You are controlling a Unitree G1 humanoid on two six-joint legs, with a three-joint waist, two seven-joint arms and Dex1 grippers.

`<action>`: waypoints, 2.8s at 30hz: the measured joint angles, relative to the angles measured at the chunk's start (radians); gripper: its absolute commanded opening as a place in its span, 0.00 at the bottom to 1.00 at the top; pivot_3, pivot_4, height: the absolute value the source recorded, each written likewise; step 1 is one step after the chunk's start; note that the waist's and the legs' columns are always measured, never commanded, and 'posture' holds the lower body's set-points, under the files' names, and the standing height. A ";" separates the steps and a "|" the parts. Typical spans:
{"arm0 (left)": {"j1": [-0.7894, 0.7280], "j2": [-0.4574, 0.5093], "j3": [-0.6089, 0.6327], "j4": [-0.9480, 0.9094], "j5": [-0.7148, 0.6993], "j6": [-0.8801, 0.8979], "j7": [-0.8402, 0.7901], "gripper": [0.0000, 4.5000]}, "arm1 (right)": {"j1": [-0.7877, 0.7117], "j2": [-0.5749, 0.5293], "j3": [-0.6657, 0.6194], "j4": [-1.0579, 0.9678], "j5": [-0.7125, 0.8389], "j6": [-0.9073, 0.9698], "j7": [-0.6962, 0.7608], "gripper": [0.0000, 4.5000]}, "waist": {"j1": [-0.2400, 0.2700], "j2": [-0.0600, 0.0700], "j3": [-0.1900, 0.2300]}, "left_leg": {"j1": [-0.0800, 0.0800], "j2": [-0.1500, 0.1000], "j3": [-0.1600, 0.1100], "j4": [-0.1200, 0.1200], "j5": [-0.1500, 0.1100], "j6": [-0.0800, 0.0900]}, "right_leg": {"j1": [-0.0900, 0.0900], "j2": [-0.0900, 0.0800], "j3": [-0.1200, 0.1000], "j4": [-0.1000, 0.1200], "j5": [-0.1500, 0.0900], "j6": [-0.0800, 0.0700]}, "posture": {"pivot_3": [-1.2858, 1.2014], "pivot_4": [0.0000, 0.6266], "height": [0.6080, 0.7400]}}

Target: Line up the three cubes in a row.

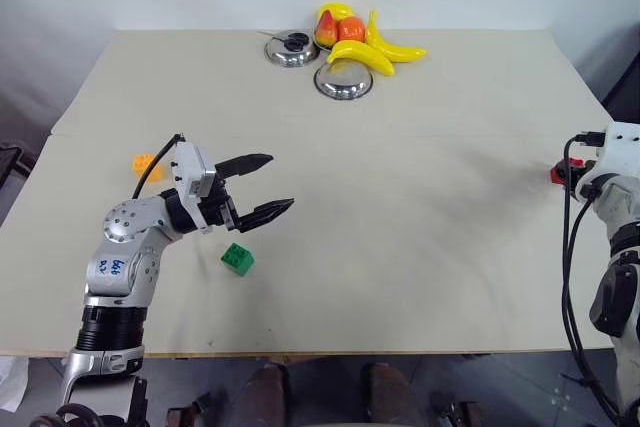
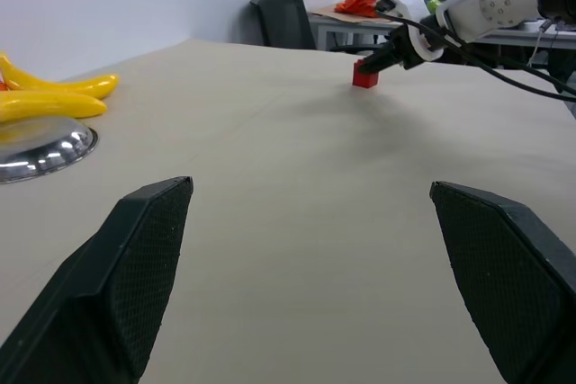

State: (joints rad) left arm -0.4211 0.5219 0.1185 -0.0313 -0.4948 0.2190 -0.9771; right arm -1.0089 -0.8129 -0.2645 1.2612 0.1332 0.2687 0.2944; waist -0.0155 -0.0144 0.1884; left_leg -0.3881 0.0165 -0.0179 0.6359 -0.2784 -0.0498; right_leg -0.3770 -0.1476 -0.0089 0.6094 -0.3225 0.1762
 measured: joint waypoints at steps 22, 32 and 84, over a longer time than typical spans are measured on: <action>0.000 0.048 0.018 0.049 -0.012 -0.002 -0.119 1.00 | 0.220 -0.009 0.435 -0.526 0.212 -0.412 1.246 0.32 | -0.007 0.002 0.002 | -0.001 0.000 -0.001 0.004 -0.001 -0.001 | 0.001 0.000 -0.001 -0.001 0.001 0.002 | 0.52 0.24 1.00; 0.010 0.053 0.018 0.002 -0.030 0.054 -0.124 1.00 | 0.193 -0.035 0.631 -0.460 0.269 -0.551 1.256 0.32 | -0.012 0.002 0.002 | -0.001 0.001 -0.001 0.006 -0.001 -0.001 | 0.001 0.000 -0.001 0.001 0.001 0.002 | 0.52 0.24 1.00; 0.637 0.240 0.506 0.174 -0.054 -0.080 -0.146 1.00 | 0.781 0.006 0.148 -1.199 0.611 -0.342 1.234 0.99 | 0.012 0.002 0.002 | 0.001 0.003 0.002 0.012 -0.008 0.000 | 0.001 0.000 -0.001 0.001 0.000 -0.001 | 0.52 0.24 1.00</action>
State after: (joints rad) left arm 0.2161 0.7620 0.6244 0.1422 -0.5485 0.1388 -1.1226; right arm -0.2284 -0.8064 -0.1166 0.0624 0.7439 -0.0731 1.5279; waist -0.0035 -0.0128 0.1905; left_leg -0.3868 0.0199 -0.0162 0.6475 -0.2865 -0.0501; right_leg -0.3758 -0.1476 -0.0100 0.6106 -0.3225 0.1754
